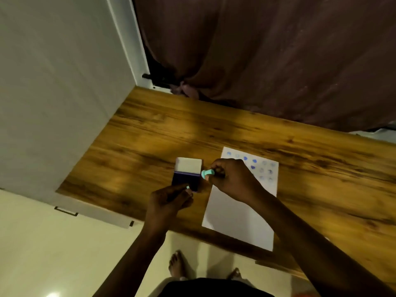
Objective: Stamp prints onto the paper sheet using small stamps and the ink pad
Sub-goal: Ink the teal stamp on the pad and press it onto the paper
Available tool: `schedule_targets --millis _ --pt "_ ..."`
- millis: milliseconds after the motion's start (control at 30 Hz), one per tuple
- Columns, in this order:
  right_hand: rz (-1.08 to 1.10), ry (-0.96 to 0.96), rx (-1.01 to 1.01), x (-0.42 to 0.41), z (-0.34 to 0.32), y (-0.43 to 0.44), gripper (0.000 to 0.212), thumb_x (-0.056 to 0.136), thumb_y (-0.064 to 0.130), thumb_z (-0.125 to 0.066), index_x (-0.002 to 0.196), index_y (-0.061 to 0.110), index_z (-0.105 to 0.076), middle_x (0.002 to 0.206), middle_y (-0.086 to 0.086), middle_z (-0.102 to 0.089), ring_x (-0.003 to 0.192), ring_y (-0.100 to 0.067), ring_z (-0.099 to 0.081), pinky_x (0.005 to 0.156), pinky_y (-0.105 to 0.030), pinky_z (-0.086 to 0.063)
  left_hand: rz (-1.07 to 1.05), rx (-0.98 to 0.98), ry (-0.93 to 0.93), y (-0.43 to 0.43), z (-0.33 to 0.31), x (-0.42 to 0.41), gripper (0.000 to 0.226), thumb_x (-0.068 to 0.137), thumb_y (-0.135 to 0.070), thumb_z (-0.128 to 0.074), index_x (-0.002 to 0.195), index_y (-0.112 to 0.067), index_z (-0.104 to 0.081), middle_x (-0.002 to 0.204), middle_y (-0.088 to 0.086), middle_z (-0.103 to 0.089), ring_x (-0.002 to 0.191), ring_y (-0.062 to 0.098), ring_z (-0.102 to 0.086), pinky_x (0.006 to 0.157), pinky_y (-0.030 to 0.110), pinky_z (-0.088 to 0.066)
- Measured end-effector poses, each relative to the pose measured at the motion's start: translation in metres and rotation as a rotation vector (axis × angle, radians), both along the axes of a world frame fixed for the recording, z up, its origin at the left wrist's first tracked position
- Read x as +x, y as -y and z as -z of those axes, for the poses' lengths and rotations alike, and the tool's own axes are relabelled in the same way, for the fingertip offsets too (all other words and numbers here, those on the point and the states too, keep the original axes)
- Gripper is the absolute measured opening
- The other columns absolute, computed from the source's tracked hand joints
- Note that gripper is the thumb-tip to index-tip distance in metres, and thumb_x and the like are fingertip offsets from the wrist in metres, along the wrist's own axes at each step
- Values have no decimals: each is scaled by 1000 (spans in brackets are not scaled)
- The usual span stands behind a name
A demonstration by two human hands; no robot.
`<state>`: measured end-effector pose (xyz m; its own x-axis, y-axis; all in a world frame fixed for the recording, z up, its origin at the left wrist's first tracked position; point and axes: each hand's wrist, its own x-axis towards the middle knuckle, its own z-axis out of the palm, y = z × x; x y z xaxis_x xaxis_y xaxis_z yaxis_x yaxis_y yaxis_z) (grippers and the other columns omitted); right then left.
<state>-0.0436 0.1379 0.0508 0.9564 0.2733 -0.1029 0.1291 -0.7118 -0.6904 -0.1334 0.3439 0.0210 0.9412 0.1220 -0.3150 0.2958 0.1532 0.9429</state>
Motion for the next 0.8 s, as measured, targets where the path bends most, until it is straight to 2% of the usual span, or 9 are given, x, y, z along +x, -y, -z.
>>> schedule_targets --millis 133,300,533,700,800 --pt "-169 88 -205 14 10 -43 23 92 35 -69 106 16 -69 106 -4 -74 98 -19 -70 78 -35 -60 -57 -7 -23 -32 9 -10 22 95 -6 -71 116 -6 -77 103 16 -82 99 36 -78 91 47 -63" --pt "-324 131 -447 27 28 -84 27 97 33 -61 113 12 -65 114 -8 -70 106 -23 -66 83 -32 -54 -107 -9 -61 -56 17 -19 22 94 -8 -73 115 -8 -79 98 12 -83 96 30 -80 86 34 -65" --pt "-367 99 -573 37 44 -104 33 95 32 -64 120 10 -64 119 -9 -68 111 -23 -65 84 -28 -52 -97 28 -70 -71 25 -20 23 94 -12 -74 117 -10 -78 98 7 -84 94 26 -81 84 34 -65" --pt "-352 66 -631 38 52 -109 35 96 33 -64 122 10 -65 118 -9 -69 110 -22 -66 87 -30 -57 -82 37 -83 -72 28 -16 23 94 -16 -74 116 -12 -79 101 3 -84 95 20 -80 81 28 -64" --pt "-365 49 -708 35 54 -114 34 93 29 -69 120 9 -65 118 -11 -69 111 -25 -66 88 -33 -58 -86 10 -92 -72 29 -12 22 93 -14 -75 114 -9 -80 99 5 -84 95 21 -80 84 31 -64"
